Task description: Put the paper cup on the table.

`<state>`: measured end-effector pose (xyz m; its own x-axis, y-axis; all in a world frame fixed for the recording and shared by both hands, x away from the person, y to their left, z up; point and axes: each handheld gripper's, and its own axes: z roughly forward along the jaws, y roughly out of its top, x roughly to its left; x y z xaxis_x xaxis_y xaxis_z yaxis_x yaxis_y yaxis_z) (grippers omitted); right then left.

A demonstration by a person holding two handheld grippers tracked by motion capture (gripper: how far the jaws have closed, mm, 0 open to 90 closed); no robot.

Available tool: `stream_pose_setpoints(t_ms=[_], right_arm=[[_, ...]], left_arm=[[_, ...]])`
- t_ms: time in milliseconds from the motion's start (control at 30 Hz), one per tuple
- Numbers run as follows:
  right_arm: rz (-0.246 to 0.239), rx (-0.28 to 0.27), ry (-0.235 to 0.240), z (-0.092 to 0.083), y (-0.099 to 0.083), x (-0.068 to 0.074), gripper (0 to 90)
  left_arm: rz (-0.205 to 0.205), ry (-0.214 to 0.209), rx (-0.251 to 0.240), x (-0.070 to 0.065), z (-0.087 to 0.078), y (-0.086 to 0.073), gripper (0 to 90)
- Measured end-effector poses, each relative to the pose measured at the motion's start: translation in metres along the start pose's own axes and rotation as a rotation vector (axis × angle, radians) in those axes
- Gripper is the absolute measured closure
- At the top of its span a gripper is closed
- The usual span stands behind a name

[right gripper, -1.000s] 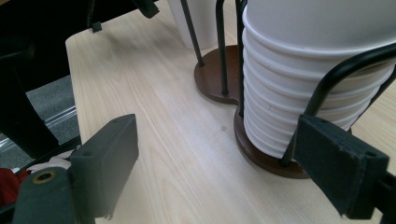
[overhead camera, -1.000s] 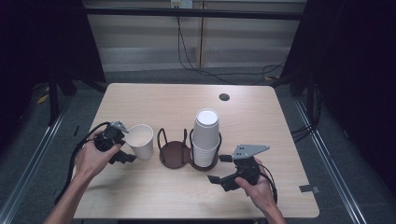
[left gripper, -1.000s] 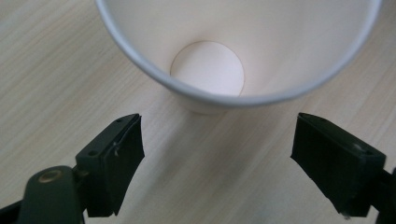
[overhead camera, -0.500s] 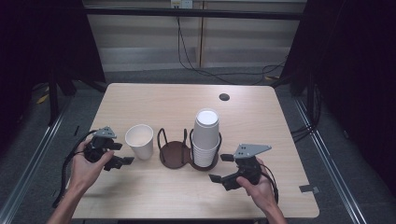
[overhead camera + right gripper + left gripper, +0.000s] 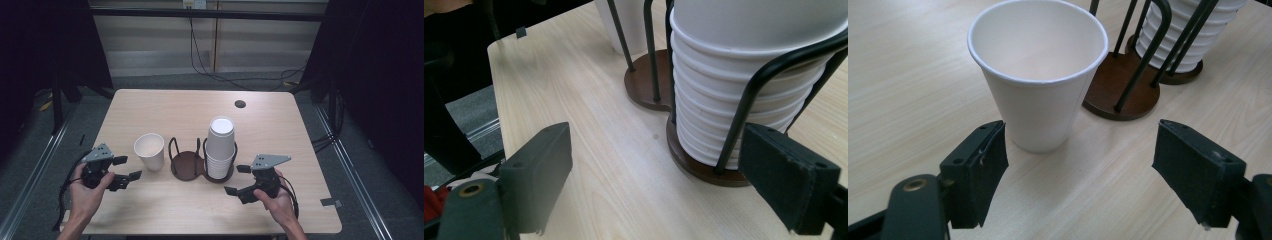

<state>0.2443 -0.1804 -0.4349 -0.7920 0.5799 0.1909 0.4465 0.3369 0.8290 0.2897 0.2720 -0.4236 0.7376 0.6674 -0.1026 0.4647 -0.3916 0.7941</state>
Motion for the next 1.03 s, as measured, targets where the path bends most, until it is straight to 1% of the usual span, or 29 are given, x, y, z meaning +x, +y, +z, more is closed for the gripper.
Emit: stream_pose_setpoints(t_ms=[33, 67, 100, 133, 233, 300, 333, 367, 400, 433, 467, 500, 533, 567, 600, 633, 667, 700, 733, 767, 800, 833, 867, 900, 933, 967, 1000, 1033], right_arm=[[0.0, 0.0, 0.0, 0.0, 0.0, 0.0, 14.6], [0.001, 0.0, -0.001, 0.0, 0.0, 0.0, 14.6], [0.001, 0.001, -0.001, 0.0, 0.0, 0.0, 14.6], [0.0, 0.002, -0.001, 0.0, 0.0, 0.0, 14.6], [0.004, 0.002, 0.004, 0.001, 0.0, 0.0, 14.6], [0.003, 0.003, 0.007, 0.001, 0.0, 0.0, 14.6], [0.005, 0.001, 0.006, 0.0, 0.0, 0.0, 14.6], [0.005, 0.001, 0.006, 0.0, 0.0, 0.0, 14.6], [0.006, -0.002, 0.005, 0.0, 0.0, -0.001, 14.6], [0.008, -0.002, 0.003, 0.0, 0.0, -0.001, 14.6], [0.009, -0.003, 0.003, 0.0, 0.0, -0.001, 14.6], [0.009, -0.003, 0.003, 0.0, -0.001, -0.001, 14.6], [0.006, 0.0, 0.003, 0.0, -0.001, 0.0, 14.6], [0.006, 0.0, 0.003, 0.0, -0.001, 0.0, 14.6], [0.005, -0.002, 0.003, 0.0, 0.0, 0.0, 14.6], [0.005, -0.002, 0.003, 0.0, 0.0, 0.0, 14.6], [0.008, -0.009, 0.009, 0.0, 0.0, 0.0, 14.6], [0.008, -0.009, 0.009, 0.0, 0.0, 0.0, 14.6], [0.025, -0.024, 0.026, -0.001, -0.001, -0.002, 14.6], [0.025, -0.024, 0.026, -0.001, -0.001, -0.002, 14.6], [0.035, -0.034, 0.027, -0.002, -0.001, -0.003, 14.6], [0.035, -0.034, 0.027, -0.002, -0.001, -0.003, 14.6], [0.041, -0.039, 0.021, -0.002, -0.002, -0.005, 14.6], [0.041, -0.039, 0.021, -0.002, -0.002, -0.005, 14.6], [0.049, -0.048, 0.014, -0.003, -0.003, -0.006, 14.6], [0.049, -0.048, 0.014, -0.003, -0.003, -0.006, 14.6], [0.055, -0.05, -0.005, -0.003, -0.005, -0.006, 14.6], [0.055, -0.05, -0.005, -0.003, -0.005, -0.006, 14.6]], left_arm=[[0.006, 0.008, -0.009, -0.002, -0.002, -0.001, 21.3], [0.005, 0.013, -0.038, -0.005, -0.004, -0.003, 21.4], [0.005, 0.011, -0.042, -0.008, -0.005, -0.005, 21.4], [0.001, -0.007, -0.043, -0.012, -0.006, -0.008, 21.5], [0.013, -0.011, -0.05, -0.016, -0.007, -0.01, 21.5], [-0.025, -0.038, -0.089, -0.019, -0.008, -0.014, 21.5], [-0.051, -0.073, -0.104, -0.022, -0.006, -0.016, 21.3], [-0.051, -0.073, -0.104, -0.022, -0.006, -0.016, 21.2], [-0.034, -0.073, -0.112, -0.029, -0.004, -0.018, 20.7], [-0.034, -0.073, -0.112, -0.029, -0.004, -0.018, 20.3], [-0.048, -0.118, -0.127, -0.034, 0.0, -0.018, 20.3], [-0.048, -0.118, -0.127, -0.034, 0.0, -0.018, 20.1], [-0.061, -0.147, -0.149, -0.039, 0.003, -0.018, 20.0], [-0.061, -0.147, -0.149, -0.039, 0.003, -0.018, 20.1], [-0.048, -0.143, -0.145, -0.046, 0.007, -0.017, 20.1], [-0.048, -0.143, -0.145, -0.046, 0.007, -0.017, 20.1], [-0.047, -0.156, -0.154, -0.051, 0.012, -0.016, 20.1], [-0.047, -0.156, -0.154, -0.051, 0.012, -0.016, 20.1], [-0.04, -0.138, -0.161, -0.057, 0.015, -0.016, 20.1], [-0.04, -0.138, -0.161, -0.057, 0.015, -0.016, 20.1], [-0.038, -0.143, -0.164, -0.062, 0.019, -0.017, 20.1], [-0.038, -0.143, -0.164, -0.062, 0.019, -0.017, 20.1], [-0.018, -0.123, -0.168, -0.069, 0.023, -0.018, 20.1], [-0.018, -0.123, -0.168, -0.069, 0.023, -0.018, 20.1], [-0.017, -0.138, -0.163, -0.073, 0.027, -0.018, 20.1], [-0.017, -0.138, -0.163, -0.073, 0.027, -0.018, 20.1], [-0.025, -0.183, -0.154, -0.073, 0.03, -0.02, 20.0], [-0.025, -0.183, -0.154, -0.073, 0.03, -0.02, 20.0]])
